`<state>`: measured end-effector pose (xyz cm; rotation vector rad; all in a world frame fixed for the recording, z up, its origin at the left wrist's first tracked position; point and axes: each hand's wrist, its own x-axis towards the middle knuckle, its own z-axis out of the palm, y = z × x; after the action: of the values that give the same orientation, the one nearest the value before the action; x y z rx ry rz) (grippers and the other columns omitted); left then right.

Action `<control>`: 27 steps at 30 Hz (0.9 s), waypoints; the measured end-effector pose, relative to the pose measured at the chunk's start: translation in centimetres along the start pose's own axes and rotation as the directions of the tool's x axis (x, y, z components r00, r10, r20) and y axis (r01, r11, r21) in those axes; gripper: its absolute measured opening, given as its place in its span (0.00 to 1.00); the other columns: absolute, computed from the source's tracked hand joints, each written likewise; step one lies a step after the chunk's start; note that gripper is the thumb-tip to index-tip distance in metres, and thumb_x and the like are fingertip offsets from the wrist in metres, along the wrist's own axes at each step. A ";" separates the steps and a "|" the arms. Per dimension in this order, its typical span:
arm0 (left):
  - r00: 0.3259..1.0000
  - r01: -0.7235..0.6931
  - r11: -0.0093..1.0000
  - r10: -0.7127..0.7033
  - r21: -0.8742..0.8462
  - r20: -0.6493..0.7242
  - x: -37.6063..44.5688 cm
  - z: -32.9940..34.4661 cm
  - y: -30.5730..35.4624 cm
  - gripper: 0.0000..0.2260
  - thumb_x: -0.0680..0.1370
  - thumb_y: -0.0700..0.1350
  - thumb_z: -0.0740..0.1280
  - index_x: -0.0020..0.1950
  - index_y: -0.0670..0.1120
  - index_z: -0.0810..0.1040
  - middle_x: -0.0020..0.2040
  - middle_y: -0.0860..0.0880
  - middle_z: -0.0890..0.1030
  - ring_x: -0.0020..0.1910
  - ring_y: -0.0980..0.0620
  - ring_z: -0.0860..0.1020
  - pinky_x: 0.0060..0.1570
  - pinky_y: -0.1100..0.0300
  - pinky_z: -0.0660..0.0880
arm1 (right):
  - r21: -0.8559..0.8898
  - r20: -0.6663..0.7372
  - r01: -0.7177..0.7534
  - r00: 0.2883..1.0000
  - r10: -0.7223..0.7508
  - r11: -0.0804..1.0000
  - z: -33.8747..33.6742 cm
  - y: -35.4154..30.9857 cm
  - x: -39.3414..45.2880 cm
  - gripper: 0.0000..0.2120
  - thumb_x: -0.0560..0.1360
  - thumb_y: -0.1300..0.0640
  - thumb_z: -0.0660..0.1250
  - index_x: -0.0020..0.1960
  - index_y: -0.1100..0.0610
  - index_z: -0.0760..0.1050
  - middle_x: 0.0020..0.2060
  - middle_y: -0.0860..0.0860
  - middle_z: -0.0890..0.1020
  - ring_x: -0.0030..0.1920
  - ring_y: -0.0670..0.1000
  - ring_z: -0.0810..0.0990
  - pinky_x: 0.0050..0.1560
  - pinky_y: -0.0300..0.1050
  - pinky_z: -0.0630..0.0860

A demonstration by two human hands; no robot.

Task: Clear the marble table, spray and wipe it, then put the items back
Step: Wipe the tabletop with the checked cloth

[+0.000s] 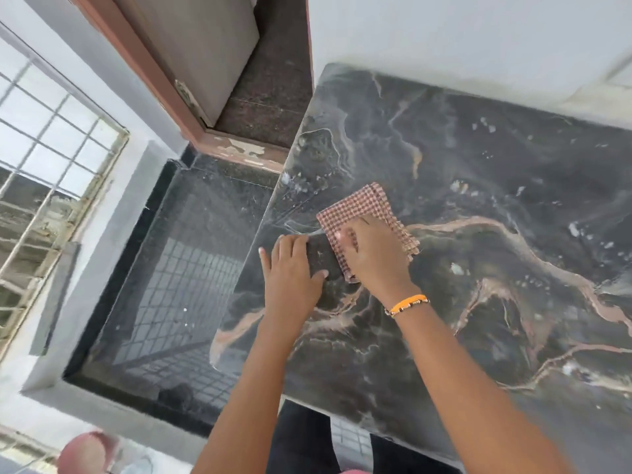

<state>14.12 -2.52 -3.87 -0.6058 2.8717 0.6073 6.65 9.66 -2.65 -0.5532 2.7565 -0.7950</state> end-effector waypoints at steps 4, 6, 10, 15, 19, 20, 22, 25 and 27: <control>0.999 -0.017 0.999 0.015 0.045 0.046 0.7 -1.1 -3.4 0.40 0.73 0.50 0.70 0.76 0.44 0.50 0.77 0.46 0.54 0.77 0.45 0.46 0.73 0.45 0.38 | -0.280 0.049 0.062 0.998 -0.050 0.958 2.2 2.4 0.0 0.25 0.80 0.48 0.56 0.75 0.52 0.57 0.75 0.55 0.60 0.76 0.60 0.54 0.75 0.61 0.44; 0.996 -0.034 0.999 0.031 0.037 0.083 0.9 -1.3 -4.9 0.45 0.72 0.52 0.71 0.76 0.43 0.43 0.78 0.46 0.48 0.77 0.46 0.43 0.72 0.46 0.37 | -0.410 0.143 0.076 0.989 -0.018 0.909 3.6 2.6 0.3 0.27 0.80 0.44 0.49 0.77 0.46 0.46 0.78 0.55 0.49 0.77 0.61 0.44 0.73 0.60 0.38; 0.983 -0.056 0.998 0.054 0.006 0.174 1.2 -1.5 -6.8 0.50 0.72 0.54 0.70 0.75 0.43 0.35 0.78 0.46 0.42 0.77 0.47 0.39 0.72 0.47 0.36 | -0.452 0.216 0.211 0.969 -0.124 0.867 6.5 -0.9 2.3 0.27 0.79 0.43 0.44 0.77 0.46 0.49 0.77 0.56 0.54 0.76 0.63 0.50 0.73 0.62 0.44; 0.969 -0.098 0.994 0.106 -0.047 0.221 2.5 -1.8 -7.5 0.54 0.69 0.59 0.71 0.74 0.43 0.32 0.77 0.46 0.38 0.76 0.48 0.35 0.71 0.51 0.33 | -0.402 0.210 0.263 0.959 -0.191 0.877 8.3 -4.6 8.7 0.26 0.79 0.41 0.44 0.76 0.44 0.52 0.77 0.52 0.54 0.77 0.59 0.50 0.74 0.59 0.43; 0.958 -0.170 0.985 0.175 -0.041 0.228 3.7 -1.8 -6.6 0.55 0.68 0.62 0.69 0.74 0.42 0.32 0.77 0.46 0.35 0.75 0.47 0.33 0.70 0.52 0.33 | -0.409 0.057 0.056 0.998 -0.036 0.911 6.8 -1.9 11.5 0.25 0.80 0.43 0.47 0.76 0.45 0.50 0.78 0.52 0.53 0.77 0.57 0.48 0.75 0.57 0.43; 0.955 -0.172 0.984 0.178 -0.044 0.239 4.0 -1.7 -6.3 0.55 0.68 0.62 0.69 0.74 0.42 0.32 0.77 0.45 0.35 0.75 0.47 0.33 0.71 0.52 0.34 | -0.406 0.015 -0.008 1.000 0.016 0.914 6.1 -0.7 11.7 0.25 0.80 0.44 0.48 0.76 0.45 0.50 0.78 0.52 0.52 0.77 0.57 0.47 0.75 0.56 0.43; 0.946 -0.173 0.984 0.178 -0.043 0.272 4.3 -1.6 -5.9 0.56 0.67 0.62 0.70 0.74 0.41 0.32 0.76 0.44 0.34 0.75 0.46 0.34 0.73 0.50 0.38 | -0.380 -0.062 -0.138 0.990 0.124 0.915 4.7 1.7 11.3 0.25 0.81 0.45 0.49 0.77 0.45 0.49 0.78 0.52 0.51 0.77 0.57 0.47 0.75 0.57 0.43; 0.941 -0.164 0.986 0.167 -0.037 0.295 4.4 -1.4 -5.9 0.56 0.67 0.62 0.70 0.73 0.40 0.31 0.75 0.45 0.31 0.75 0.46 0.33 0.74 0.50 0.40 | -0.320 -0.162 -0.344 0.938 0.307 0.883 3.4 4.1 8.6 0.25 0.81 0.47 0.50 0.77 0.47 0.50 0.78 0.53 0.51 0.77 0.58 0.46 0.76 0.59 0.44; 0.939 -0.163 0.986 0.169 -0.046 0.299 4.4 -1.4 -6.1 0.57 0.66 0.62 0.70 0.73 0.41 0.30 0.72 0.47 0.28 0.74 0.47 0.32 0.73 0.51 0.40 | -0.287 -0.197 -0.461 0.886 0.419 0.840 3.7 3.9 5.7 0.26 0.80 0.47 0.48 0.77 0.49 0.50 0.78 0.54 0.49 0.77 0.59 0.45 0.75 0.60 0.44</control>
<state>12.58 -9.74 -5.70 -0.2457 2.6442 0.6874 1.46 8.64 -8.45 0.1034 2.9735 -0.2715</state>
